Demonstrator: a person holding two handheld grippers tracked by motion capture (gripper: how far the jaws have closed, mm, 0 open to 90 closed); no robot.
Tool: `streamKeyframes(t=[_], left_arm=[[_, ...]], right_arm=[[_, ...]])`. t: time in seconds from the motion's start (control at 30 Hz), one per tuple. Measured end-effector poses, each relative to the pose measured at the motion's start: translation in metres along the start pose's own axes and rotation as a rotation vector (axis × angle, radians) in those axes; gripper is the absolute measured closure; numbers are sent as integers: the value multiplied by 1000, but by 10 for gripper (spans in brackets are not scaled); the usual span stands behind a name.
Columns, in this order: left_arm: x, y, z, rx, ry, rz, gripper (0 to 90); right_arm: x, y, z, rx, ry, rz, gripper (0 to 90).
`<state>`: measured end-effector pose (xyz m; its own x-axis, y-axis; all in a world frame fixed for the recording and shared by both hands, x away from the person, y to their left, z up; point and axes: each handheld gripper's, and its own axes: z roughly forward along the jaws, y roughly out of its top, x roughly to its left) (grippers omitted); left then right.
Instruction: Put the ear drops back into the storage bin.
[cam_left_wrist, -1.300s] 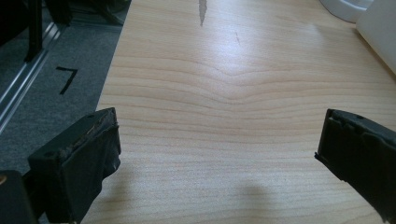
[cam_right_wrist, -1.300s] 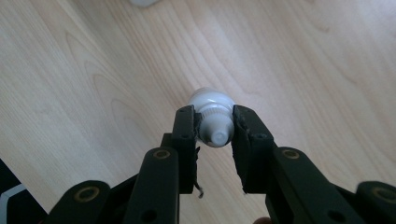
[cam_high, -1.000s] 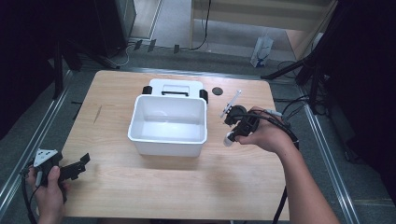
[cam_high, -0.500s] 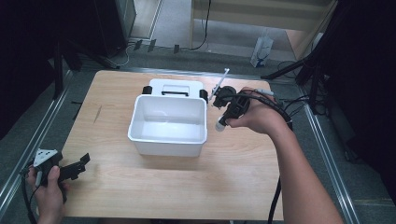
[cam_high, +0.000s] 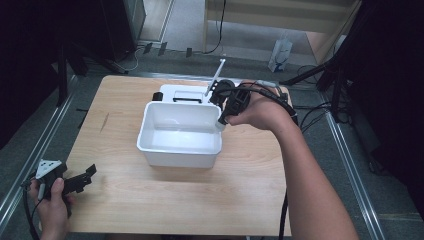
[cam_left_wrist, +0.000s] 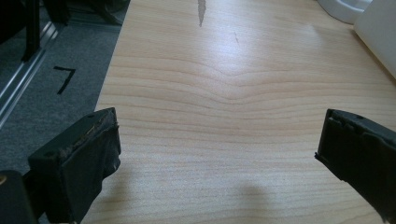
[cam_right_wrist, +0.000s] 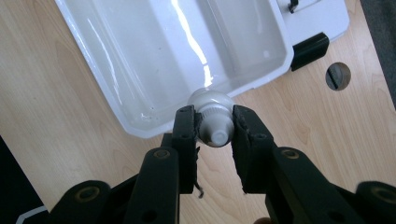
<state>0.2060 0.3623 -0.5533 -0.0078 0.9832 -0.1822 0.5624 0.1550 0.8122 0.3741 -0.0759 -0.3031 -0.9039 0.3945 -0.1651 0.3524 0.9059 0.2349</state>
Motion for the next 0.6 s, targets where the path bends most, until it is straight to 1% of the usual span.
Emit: streamKeyframes(t=[0.23, 0.4, 0.6], left_arm=[[-1, 0, 0, 0, -3, -7, 2], [-1, 0, 0, 0, -4, -4, 2], [-1, 0, 0, 0, -5, -3, 2]], right_arm=[[2, 8, 11, 9, 13, -20, 725], [4, 14, 19, 9, 29, -33, 725], [4, 16, 32, 28, 37, -49, 725]])
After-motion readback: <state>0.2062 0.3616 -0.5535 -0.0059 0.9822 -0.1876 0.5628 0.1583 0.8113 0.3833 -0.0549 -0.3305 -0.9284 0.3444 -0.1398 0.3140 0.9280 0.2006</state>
